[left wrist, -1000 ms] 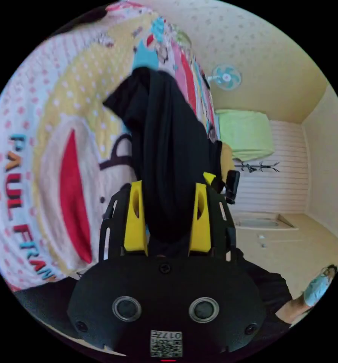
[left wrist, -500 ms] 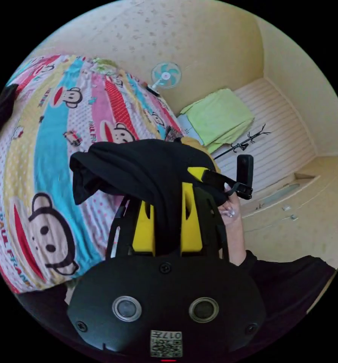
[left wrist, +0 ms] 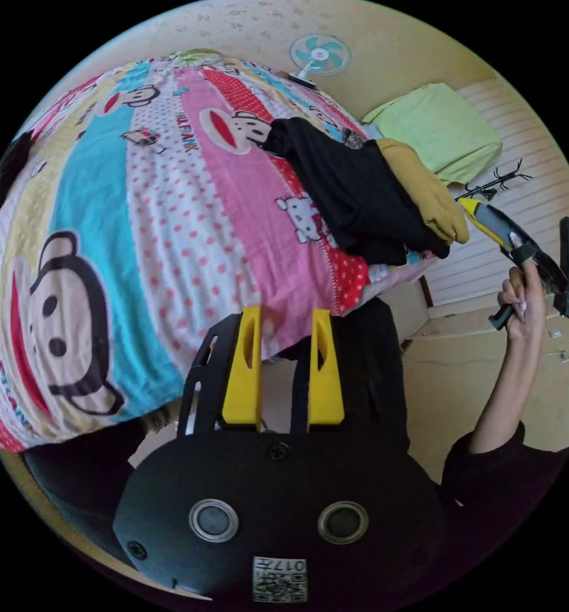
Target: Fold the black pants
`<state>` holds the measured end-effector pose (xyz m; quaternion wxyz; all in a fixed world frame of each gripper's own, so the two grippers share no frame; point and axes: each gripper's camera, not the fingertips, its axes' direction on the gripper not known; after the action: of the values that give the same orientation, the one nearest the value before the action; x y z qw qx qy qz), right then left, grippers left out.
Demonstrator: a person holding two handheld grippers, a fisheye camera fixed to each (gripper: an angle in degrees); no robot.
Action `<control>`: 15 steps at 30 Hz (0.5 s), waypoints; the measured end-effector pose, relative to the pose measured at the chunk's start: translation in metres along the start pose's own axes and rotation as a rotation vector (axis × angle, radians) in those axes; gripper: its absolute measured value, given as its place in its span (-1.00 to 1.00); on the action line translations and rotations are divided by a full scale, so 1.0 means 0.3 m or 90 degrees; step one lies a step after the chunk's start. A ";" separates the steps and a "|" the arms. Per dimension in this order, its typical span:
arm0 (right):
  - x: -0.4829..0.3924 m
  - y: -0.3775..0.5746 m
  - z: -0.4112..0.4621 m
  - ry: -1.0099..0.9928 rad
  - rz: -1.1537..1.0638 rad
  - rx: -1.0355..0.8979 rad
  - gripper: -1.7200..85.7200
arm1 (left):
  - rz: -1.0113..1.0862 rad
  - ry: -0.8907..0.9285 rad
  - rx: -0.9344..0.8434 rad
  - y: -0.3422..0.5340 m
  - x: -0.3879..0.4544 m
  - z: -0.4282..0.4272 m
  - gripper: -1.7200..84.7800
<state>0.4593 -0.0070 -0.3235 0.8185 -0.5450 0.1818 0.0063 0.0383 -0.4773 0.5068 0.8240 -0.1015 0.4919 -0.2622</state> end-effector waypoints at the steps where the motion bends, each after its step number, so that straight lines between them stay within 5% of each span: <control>1: -0.072 -0.001 -0.007 0.000 -0.022 0.008 -0.64 | -0.011 -0.006 0.001 0.025 -0.026 -0.018 -0.69; 15: -0.870 -0.053 0.343 -0.126 -0.218 -0.017 -0.63 | -0.275 -0.076 0.214 0.370 -0.568 -0.532 -0.67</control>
<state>0.2489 0.1275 -0.1948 0.8143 -0.5752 0.0049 -0.0774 -0.1272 -0.2787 0.5095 0.7820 -0.0811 0.3589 -0.5031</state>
